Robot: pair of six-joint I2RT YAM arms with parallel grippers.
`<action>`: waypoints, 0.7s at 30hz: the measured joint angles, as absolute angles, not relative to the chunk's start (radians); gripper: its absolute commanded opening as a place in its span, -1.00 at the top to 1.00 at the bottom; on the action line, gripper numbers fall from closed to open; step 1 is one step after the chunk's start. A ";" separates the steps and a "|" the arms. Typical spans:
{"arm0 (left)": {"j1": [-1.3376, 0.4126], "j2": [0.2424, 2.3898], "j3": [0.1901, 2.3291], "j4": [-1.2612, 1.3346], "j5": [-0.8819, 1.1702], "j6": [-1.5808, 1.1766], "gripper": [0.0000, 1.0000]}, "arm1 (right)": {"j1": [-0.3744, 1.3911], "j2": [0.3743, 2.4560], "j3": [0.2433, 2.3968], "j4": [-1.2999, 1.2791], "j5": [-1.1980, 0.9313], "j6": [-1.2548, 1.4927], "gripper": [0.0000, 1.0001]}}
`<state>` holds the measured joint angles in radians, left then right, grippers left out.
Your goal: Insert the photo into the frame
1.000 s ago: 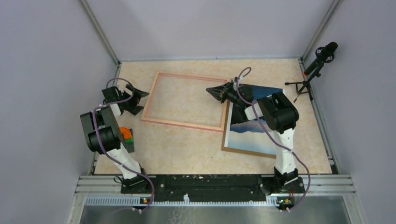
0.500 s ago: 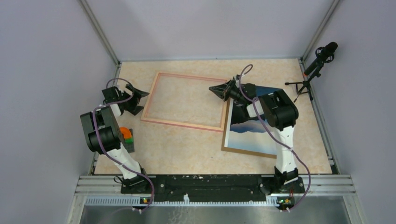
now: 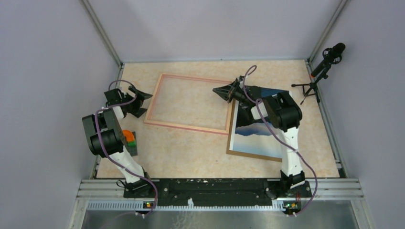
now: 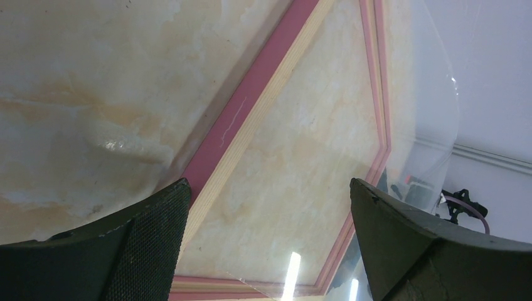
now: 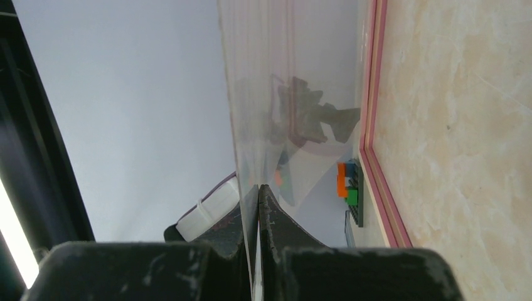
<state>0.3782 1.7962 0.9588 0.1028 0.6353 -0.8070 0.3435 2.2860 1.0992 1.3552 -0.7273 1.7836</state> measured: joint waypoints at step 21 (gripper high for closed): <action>0.378 1.796 0.957 0.107 0.636 -0.810 -0.97 | 0.311 2.347 1.149 1.403 -0.789 1.826 1.00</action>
<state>0.3782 1.7962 0.9569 0.1070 0.6357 -0.8097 0.3115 2.3466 1.1492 1.4029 -0.7887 1.8259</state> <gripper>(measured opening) 0.987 0.004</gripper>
